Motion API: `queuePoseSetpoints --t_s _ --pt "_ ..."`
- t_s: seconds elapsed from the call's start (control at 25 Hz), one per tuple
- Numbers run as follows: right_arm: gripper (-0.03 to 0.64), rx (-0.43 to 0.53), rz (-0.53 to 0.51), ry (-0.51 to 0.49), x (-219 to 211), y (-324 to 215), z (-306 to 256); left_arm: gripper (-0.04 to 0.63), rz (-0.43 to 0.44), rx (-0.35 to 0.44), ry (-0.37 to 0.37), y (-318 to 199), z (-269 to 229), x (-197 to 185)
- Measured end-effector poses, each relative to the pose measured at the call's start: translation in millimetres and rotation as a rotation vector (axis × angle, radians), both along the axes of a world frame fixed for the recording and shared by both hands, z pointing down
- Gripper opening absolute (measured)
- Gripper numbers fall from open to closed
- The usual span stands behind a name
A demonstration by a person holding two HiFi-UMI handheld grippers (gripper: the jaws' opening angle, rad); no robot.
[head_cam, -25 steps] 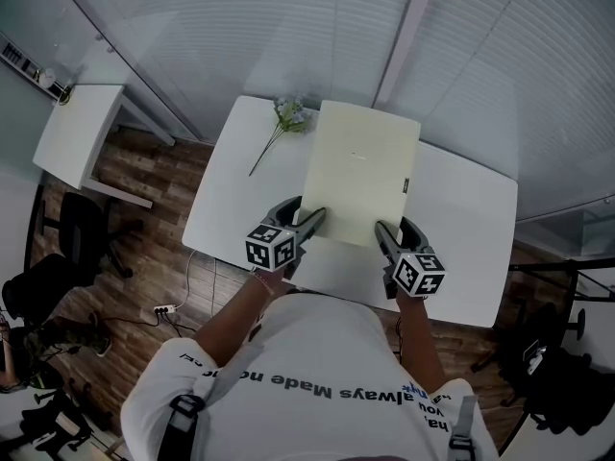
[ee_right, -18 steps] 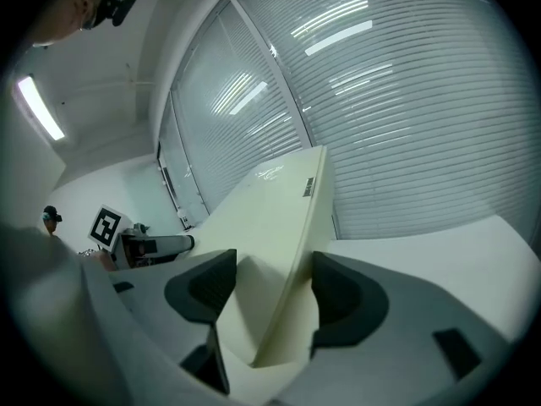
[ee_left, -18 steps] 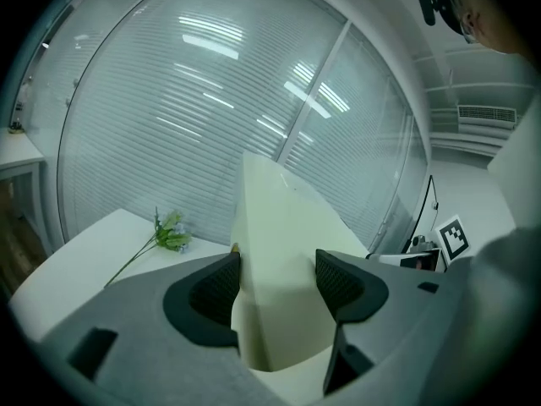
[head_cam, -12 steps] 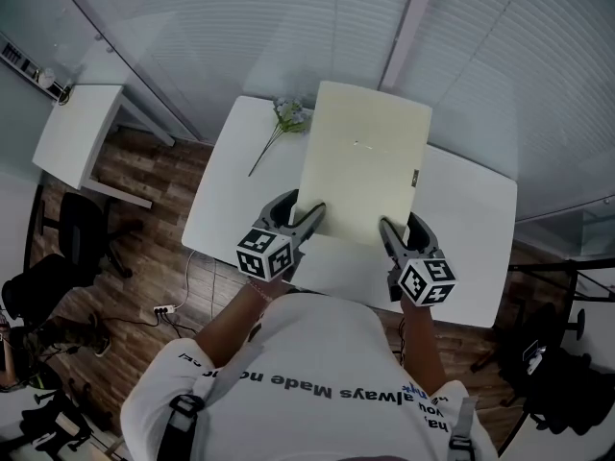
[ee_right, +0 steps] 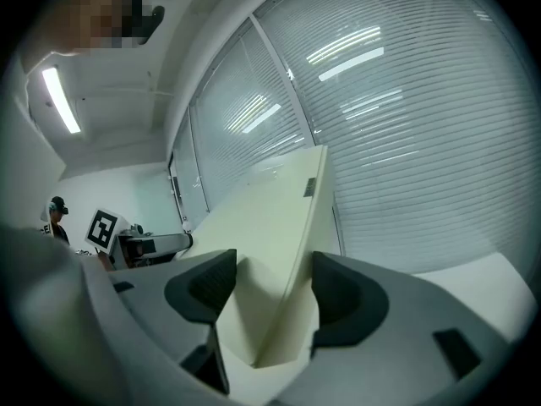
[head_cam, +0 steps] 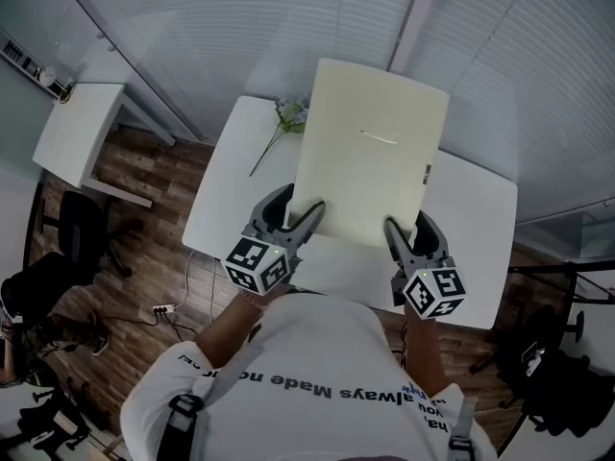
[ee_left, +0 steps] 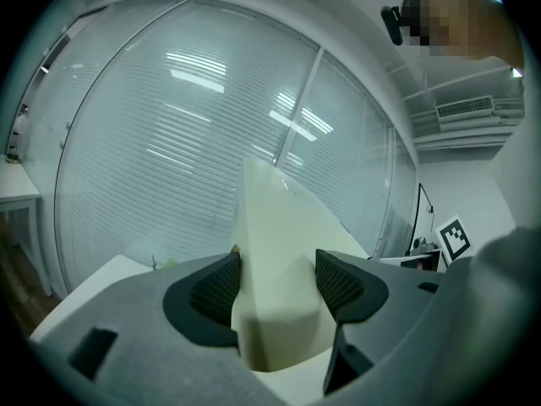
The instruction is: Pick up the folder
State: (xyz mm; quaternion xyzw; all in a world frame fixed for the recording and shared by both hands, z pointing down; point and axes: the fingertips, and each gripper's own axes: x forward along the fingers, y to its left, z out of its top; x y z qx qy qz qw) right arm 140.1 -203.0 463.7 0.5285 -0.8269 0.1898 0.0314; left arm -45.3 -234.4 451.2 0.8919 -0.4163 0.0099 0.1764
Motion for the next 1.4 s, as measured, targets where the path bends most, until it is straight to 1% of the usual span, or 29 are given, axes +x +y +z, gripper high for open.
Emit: queuePoseSetpoints --t_s 0.4,0.76,0.96,1.4 --pt "0.284 0.088 0.009 0.017 -1.2 5.7 -43.4 0.284 -0.009 0.072 0.046 4.2 -39.6 -2.2" --pt "0.284 0.132 0.005 0.027 -1.6 10.0 -68.5 0.284 -0.014 0.116 0.063 9.5 -63.6 -3.4" --pt "0.284 0.148 0.007 0.032 -2.6 9.2 -78.6 0.284 -0.01 0.124 0.075 8.2 -71.9 -4.8" --pt "0.281 0.166 0.005 0.04 -4.0 12.5 -85.0 0.284 -0.011 0.136 0.078 11.7 -76.2 -6.0"
